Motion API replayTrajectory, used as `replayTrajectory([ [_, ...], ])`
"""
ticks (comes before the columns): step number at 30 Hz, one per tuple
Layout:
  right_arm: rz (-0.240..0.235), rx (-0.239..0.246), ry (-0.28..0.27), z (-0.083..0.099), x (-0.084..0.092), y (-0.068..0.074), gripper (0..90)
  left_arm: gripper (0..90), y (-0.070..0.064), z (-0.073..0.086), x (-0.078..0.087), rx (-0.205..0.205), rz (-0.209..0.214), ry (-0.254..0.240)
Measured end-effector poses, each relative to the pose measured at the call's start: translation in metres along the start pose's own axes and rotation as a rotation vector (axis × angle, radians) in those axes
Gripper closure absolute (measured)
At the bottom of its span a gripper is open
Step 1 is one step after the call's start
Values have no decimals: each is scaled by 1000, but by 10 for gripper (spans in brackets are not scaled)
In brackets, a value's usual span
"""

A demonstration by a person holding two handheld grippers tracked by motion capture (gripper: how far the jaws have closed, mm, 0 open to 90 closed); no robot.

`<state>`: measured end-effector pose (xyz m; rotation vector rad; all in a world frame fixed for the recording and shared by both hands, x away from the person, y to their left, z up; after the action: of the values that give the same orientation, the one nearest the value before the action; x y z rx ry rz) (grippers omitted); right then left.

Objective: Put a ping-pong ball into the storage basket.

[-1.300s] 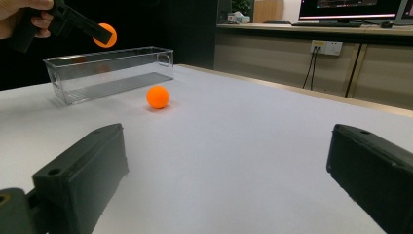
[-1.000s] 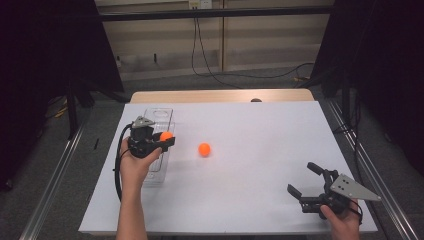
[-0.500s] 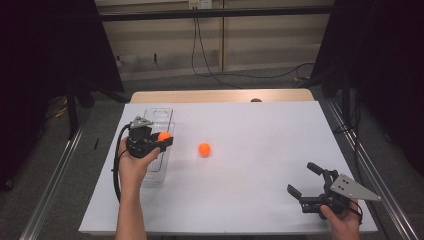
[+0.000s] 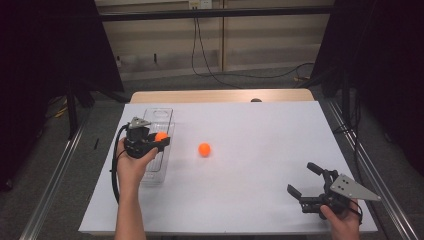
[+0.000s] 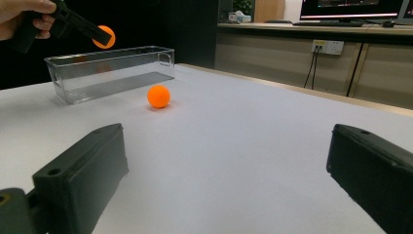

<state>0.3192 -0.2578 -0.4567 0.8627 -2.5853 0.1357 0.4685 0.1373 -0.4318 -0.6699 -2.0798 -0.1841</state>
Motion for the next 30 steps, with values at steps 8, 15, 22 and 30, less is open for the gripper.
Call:
replayTrajectory([
  [8, 0, 0, 0, 0, 0, 0, 7, 509, 6, 2, -1, 14, -19, 1],
  [15, 0, -1, 0, 0, 0, 0, 8, 509, 14, 6, -3, 28, -36, 6],
  [22, -1, 0, 0, 0, 0, 0, 8, 509, 22, 11, -5, 47, -60, 9],
  [30, -1, 0, 0, 0, 0, 0, 8, 509, 30, 15, -7, 49, -94, 23],
])
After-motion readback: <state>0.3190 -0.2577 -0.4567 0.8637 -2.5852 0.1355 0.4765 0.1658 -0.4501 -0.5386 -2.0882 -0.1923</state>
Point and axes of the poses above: each handheld gripper's, and its own axes: x roughly backward along the jaws, z roughly out of its underside, y roughly to its left, the point moved 10 cm from there along -x, roughly forward along the jaws, and after that the axes turned 15 degrees about y, right-handed, at the moved point
